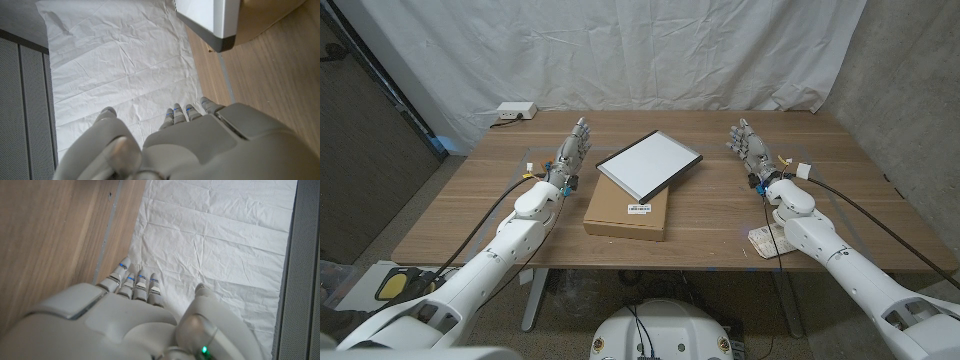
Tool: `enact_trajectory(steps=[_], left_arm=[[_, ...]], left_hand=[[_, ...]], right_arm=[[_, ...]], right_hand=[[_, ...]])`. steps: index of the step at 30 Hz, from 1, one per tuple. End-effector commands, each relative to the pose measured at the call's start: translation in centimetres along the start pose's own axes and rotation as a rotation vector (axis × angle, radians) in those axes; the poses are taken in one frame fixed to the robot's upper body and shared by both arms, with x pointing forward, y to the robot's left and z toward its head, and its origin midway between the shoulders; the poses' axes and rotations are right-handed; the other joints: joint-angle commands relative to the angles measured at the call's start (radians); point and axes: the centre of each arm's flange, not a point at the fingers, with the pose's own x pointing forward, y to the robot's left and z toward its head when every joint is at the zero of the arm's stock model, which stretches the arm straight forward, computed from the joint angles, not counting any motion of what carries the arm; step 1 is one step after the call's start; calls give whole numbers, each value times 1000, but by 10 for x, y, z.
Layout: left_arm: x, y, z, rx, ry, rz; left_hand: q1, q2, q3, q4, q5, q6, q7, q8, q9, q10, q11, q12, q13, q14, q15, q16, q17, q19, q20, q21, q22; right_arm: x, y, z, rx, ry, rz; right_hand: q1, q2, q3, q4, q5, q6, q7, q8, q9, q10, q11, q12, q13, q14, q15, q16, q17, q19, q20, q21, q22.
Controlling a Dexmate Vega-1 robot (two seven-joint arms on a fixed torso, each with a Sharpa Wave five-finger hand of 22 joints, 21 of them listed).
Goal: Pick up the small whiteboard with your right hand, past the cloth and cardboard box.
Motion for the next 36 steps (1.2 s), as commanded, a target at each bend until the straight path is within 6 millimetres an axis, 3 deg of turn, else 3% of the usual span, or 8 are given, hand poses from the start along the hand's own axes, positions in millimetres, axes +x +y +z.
enact_trajectory(steps=[1,27,36], left_arm=[[-1,-7,3,-7,-3,-2],[-1,-18,16,15,-26,-27],[-1,-18,18,36,-28,-35]], left_hand=[[11,2,6,-1,5,-8,-1,4,5,-5,-1,5,2,-7,1,5,5,-8,-37,7,5],[20,9,5,-5,8,-2,6,3,5,-1,6,5,2,-4,3,4,5,-8,-33,7,5],[25,12,5,-8,8,5,5,4,5,8,4,7,2,3,2,5,5,-5,-30,8,4]], right_arm=[[-1,-4,3,15,-17,5],[-3,-12,16,-24,-22,45],[0,-6,25,-50,13,72]], right_hand=[[10,0,7,-3,5,8,1,4,3,9,-4,5,4,8,4,6,1,10,-22,3,1],[26,6,12,-16,2,9,-1,2,3,14,5,6,5,22,6,9,-1,18,-14,-12,2],[38,13,16,-27,-3,10,-1,2,3,35,15,12,5,75,13,23,1,67,-9,-10,4]])
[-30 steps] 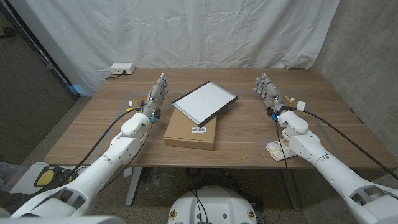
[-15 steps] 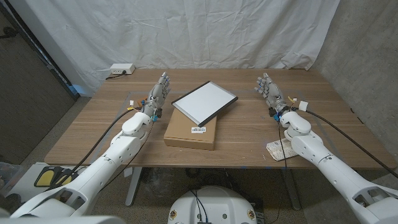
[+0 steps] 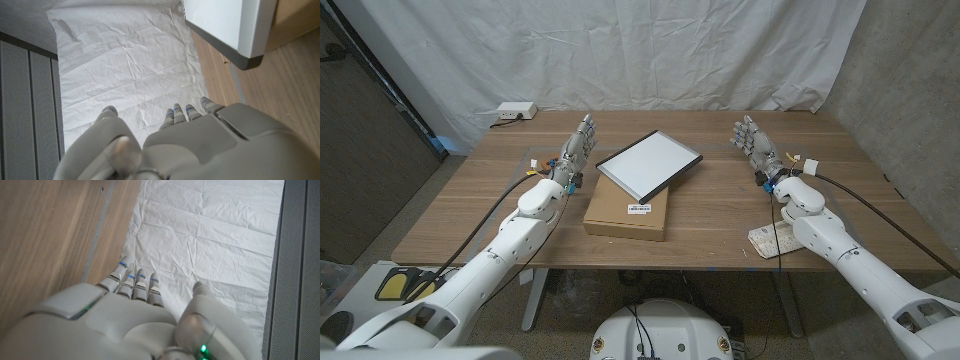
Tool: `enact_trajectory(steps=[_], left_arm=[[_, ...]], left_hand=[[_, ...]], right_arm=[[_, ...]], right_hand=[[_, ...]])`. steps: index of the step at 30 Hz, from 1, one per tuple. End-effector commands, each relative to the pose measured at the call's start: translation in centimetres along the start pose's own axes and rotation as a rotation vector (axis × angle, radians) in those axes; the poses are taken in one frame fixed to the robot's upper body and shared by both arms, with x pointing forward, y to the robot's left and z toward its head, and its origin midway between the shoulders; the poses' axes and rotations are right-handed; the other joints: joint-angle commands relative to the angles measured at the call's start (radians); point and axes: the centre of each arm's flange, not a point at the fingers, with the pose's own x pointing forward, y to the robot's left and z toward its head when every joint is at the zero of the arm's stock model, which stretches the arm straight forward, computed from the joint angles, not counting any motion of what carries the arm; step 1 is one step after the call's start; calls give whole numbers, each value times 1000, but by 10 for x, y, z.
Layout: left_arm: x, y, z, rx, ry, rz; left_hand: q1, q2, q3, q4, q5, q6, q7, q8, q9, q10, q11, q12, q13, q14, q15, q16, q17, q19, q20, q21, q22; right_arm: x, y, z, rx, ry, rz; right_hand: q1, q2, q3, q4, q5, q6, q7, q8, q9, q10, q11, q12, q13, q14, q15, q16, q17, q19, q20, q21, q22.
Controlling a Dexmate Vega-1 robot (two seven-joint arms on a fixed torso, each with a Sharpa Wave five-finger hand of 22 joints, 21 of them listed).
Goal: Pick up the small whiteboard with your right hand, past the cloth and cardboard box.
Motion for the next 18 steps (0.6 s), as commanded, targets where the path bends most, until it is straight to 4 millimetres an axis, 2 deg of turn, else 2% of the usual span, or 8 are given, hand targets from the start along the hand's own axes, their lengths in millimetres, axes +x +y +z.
enact_trajectory(steps=[1,5,8,18], left_arm=[[0,-1,5,24,-11,-9],[-1,-1,5,11,-19,-6],[-1,0,5,27,-9,-6],[-1,3,4,24,-9,-3]], left_hand=[[13,0,3,-6,5,5,6,4,5,4,0,7,2,4,2,6,5,-5,-30,4,5],[15,1,3,-7,5,9,6,5,5,4,0,7,2,5,2,5,5,-5,-28,4,5],[16,1,3,-7,5,10,6,5,5,6,-1,7,2,5,2,5,5,-4,-27,4,4],[19,3,2,-9,5,14,6,5,5,8,1,7,2,7,1,5,5,-3,-25,4,4]], right_arm=[[5,5,11,-29,39,37],[8,6,14,-45,64,53],[10,9,17,-60,85,66],[22,16,26,-93,115,94]], right_hand=[[16,5,4,-9,-5,11,0,2,3,15,6,5,5,34,2,12,5,34,-7,-4,4],[22,7,5,-16,-10,9,4,1,3,20,10,5,5,76,7,21,6,81,12,2,5],[28,12,8,-22,-16,8,6,1,3,32,24,7,5,103,4,25,7,133,16,10,6],[41,14,12,-35,-27,7,16,0,4,52,39,11,5,145,14,29,7,201,21,19,6]])
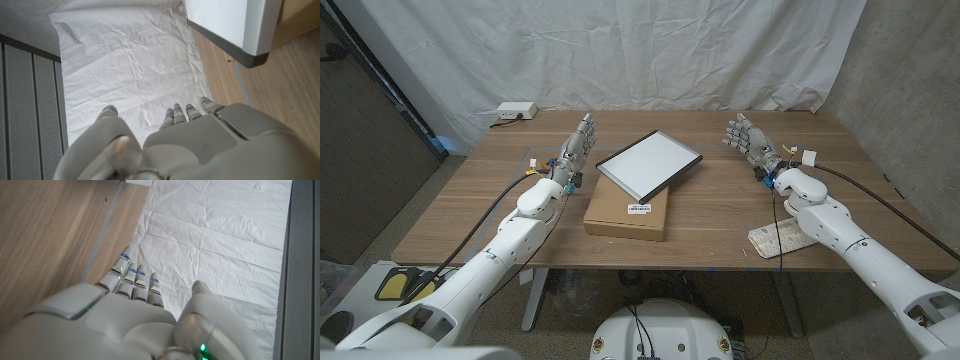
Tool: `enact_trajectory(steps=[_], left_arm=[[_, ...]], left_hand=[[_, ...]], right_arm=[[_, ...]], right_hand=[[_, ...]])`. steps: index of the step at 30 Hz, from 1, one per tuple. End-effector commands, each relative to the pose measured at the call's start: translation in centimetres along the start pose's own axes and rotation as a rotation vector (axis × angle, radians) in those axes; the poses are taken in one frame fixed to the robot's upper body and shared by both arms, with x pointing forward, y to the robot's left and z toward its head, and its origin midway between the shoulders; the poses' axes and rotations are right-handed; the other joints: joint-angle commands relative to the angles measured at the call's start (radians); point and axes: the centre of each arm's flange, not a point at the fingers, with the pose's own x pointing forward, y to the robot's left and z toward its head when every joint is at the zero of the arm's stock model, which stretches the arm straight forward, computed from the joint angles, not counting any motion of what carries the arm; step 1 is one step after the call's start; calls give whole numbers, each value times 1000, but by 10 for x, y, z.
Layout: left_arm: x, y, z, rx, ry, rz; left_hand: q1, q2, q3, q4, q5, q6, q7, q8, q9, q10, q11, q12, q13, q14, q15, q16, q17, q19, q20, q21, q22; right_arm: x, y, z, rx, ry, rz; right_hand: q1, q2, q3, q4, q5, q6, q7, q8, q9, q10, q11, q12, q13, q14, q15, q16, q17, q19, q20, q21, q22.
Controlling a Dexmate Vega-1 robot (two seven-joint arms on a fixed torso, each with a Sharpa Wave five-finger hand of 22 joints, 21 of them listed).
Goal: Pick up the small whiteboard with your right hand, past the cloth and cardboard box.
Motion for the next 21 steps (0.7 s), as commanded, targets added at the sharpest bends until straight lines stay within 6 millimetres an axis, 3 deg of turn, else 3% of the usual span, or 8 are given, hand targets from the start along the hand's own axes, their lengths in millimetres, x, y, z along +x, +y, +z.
enact_trajectory(steps=[1,7,10,19,21], left_arm=[[-1,3,0,9,1,-3],[-7,7,2,-12,-22,13],[-9,9,4,1,-22,16],[-13,8,8,13,-32,14],[-14,8,8,13,-33,12]], left_hand=[[11,2,3,-4,6,5,4,5,5,8,1,3,2,4,-2,5,5,-3,-25,4,4],[12,2,2,-5,6,6,4,5,5,8,1,2,2,4,-1,4,5,-2,-25,4,4],[13,3,2,-5,6,7,4,5,5,8,1,2,2,6,-1,5,5,-1,-25,4,4],[15,3,1,-6,6,9,5,4,5,11,2,3,2,8,0,5,5,0,-24,5,4],[15,3,1,-6,6,9,6,4,5,12,1,3,2,8,-1,5,5,0,-24,5,4]], right_arm=[[12,6,10,-47,49,33],[17,6,14,-60,63,39],[19,6,15,-66,69,43],[27,5,18,-88,93,53],[29,5,19,-90,94,59]], right_hand=[[13,2,3,-12,-3,3,14,0,4,13,1,3,5,20,-1,7,5,30,3,8,1],[19,0,5,-19,-6,2,15,0,4,19,4,3,5,37,1,8,5,58,6,11,1],[22,0,5,-23,-8,3,-8,1,4,23,6,3,6,45,12,8,5,70,7,11,1],[26,0,6,-29,-11,2,-13,1,6,37,17,5,6,80,21,11,5,128,10,18,0],[28,0,6,-31,-11,-2,-36,0,7,38,17,5,6,84,23,10,5,136,10,17,0]])
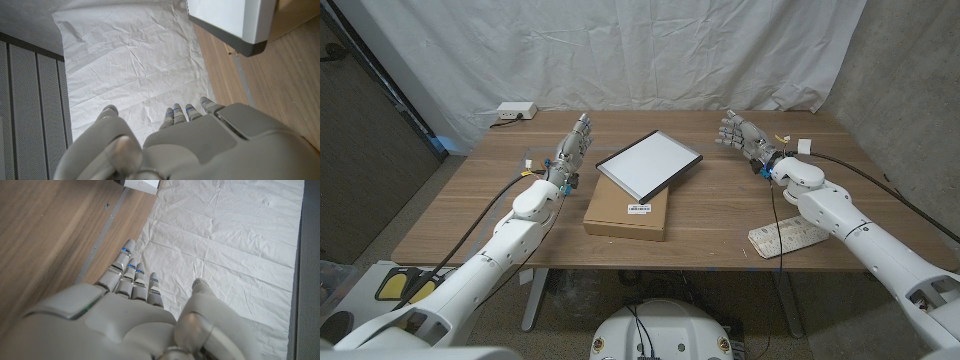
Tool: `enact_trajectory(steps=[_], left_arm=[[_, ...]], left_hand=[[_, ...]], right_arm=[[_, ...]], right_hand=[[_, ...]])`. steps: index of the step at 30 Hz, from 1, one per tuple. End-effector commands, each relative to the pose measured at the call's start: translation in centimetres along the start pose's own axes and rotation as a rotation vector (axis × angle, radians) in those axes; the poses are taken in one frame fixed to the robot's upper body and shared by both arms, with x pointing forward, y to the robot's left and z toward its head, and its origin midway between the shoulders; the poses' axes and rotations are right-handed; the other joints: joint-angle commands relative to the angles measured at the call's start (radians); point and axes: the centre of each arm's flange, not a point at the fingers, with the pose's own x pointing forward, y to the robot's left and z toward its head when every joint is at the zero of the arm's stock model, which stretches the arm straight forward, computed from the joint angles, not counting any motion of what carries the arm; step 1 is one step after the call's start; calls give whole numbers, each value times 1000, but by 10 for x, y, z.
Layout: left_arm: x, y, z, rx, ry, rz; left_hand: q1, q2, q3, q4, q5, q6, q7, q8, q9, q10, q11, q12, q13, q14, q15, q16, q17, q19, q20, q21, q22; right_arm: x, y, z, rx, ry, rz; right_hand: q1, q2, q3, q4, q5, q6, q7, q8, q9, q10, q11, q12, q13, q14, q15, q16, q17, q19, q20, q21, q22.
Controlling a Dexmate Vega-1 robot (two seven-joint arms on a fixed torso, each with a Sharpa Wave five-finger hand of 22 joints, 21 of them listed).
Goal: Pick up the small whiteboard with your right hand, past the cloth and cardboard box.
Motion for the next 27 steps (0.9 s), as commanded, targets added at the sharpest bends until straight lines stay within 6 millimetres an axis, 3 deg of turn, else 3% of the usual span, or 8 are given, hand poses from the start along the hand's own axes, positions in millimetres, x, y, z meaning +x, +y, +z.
enact_trajectory(steps=[1,9,16,27], left_arm=[[-6,0,3,7,-13,6],[-11,-1,4,11,-15,11],[-15,-1,6,16,-15,21],[-21,-1,7,16,-12,27]], left_hand=[[12,-1,0,-6,6,4,-1,4,5,7,-4,3,2,5,3,5,5,0,-24,5,4],[13,0,-1,-7,6,5,-2,4,5,7,-2,2,2,7,3,5,5,1,-24,5,4],[14,0,-1,-8,6,6,-1,3,5,8,-3,2,2,7,3,4,5,1,-24,5,4],[16,1,-3,-9,6,8,-1,3,5,9,-3,2,2,9,3,4,5,2,-24,5,4]], right_arm=[[10,0,5,-26,28,21],[16,-3,2,-29,57,28],[21,-7,2,-34,85,54],[28,-11,0,-41,143,90]], right_hand=[[14,3,1,-11,-3,-3,-37,1,2,13,0,5,1,19,-1,2,5,28,2,6,3],[16,4,2,-14,-4,8,-40,6,3,25,-12,8,2,25,-11,0,6,33,-2,1,3],[15,4,1,-17,-4,15,-8,7,3,38,-26,10,2,43,-14,0,7,52,0,-2,3],[15,2,-1,-19,-5,14,-2,6,3,42,-22,10,2,51,-14,-1,7,63,0,-4,3]])
